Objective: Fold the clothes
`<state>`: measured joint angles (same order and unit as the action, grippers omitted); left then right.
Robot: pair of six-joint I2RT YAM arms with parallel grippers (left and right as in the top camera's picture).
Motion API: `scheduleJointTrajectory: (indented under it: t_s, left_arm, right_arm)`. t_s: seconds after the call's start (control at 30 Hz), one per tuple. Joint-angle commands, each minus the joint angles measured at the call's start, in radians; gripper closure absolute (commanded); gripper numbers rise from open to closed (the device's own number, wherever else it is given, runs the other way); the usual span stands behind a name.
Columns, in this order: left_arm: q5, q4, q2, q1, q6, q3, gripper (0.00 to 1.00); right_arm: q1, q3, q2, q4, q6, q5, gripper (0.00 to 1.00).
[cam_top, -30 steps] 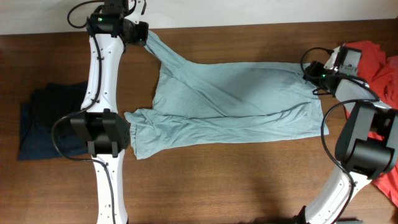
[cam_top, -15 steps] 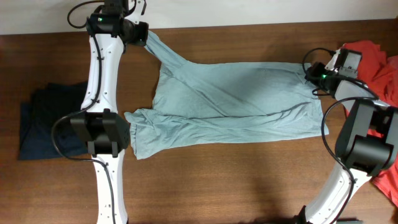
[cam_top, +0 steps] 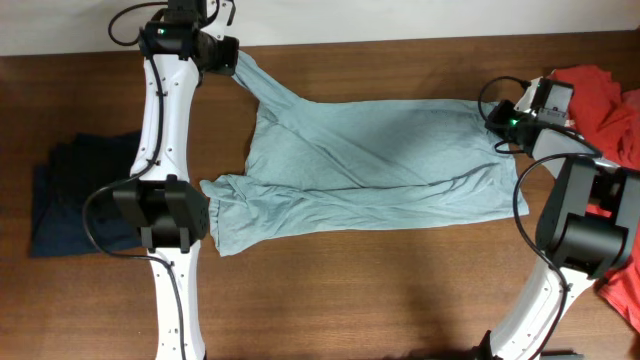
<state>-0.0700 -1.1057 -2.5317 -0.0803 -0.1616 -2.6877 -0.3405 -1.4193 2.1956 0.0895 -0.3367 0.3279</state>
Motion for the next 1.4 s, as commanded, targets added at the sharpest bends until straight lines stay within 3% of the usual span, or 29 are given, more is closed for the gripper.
scheduleJointTrajectory:
  t_s: [0.0, 0.33, 0.53, 0.73, 0.87, 1.07, 1.13, 1.17, 1.2, 1.27, 1.37]
  left_arm:
    - [0.008, -0.011, 0.032, 0.000, -0.013, -0.019, 0.99]
    - [0.053, -0.014, 0.055, 0.000, -0.013, -0.019, 0.99]
    - [0.053, -0.015, 0.109, 0.000, -0.013, -0.019, 0.99]
    - [0.052, -0.021, 0.145, 0.000, -0.013, -0.019, 0.99]
    - [0.052, -0.032, 0.147, 0.000, -0.013, -0.019, 0.99]
    - [0.052, -0.032, 0.147, 0.000, -0.013, -0.019, 0.99]
    - [0.052, -0.031, 0.147, 0.000, -0.013, -0.019, 0.99]
    - [0.051, -0.029, 0.147, 0.000, -0.013, -0.019, 0.99]
    - [0.051, -0.026, 0.147, -0.002, -0.013, -0.019, 0.99]
    - [0.051, -0.025, 0.147, -0.005, -0.013, -0.019, 0.99]
    - [0.052, -0.024, 0.147, -0.011, -0.013, -0.019, 1.00]
  right_arm:
    - [-0.049, -0.042, 0.006, 0.004, 0.006, 0.143, 0.96]
    - [-0.172, -0.058, -0.124, 0.108, 0.042, 0.229, 0.96]
    - [-0.168, -0.059, -0.153, 0.111, 0.071, 0.371, 0.96]
    - [-0.161, -0.059, -0.153, 0.095, 0.070, 0.381, 0.95]
    - [-0.161, -0.059, -0.153, 0.093, 0.040, 0.330, 0.83]
    - [-0.150, -0.058, -0.153, 0.093, 0.040, 0.307, 0.91]
    - [-0.138, -0.058, -0.148, 0.095, 0.040, 0.284, 0.90]
    - [-0.128, -0.058, -0.144, 0.094, 0.040, 0.270, 0.81]
    - [-0.105, -0.058, -0.130, 0.094, 0.040, 0.232, 0.66]
    - [-0.071, -0.058, -0.111, 0.092, 0.040, 0.186, 0.52]
    - [-0.009, -0.058, -0.080, 0.081, 0.040, 0.100, 0.47]
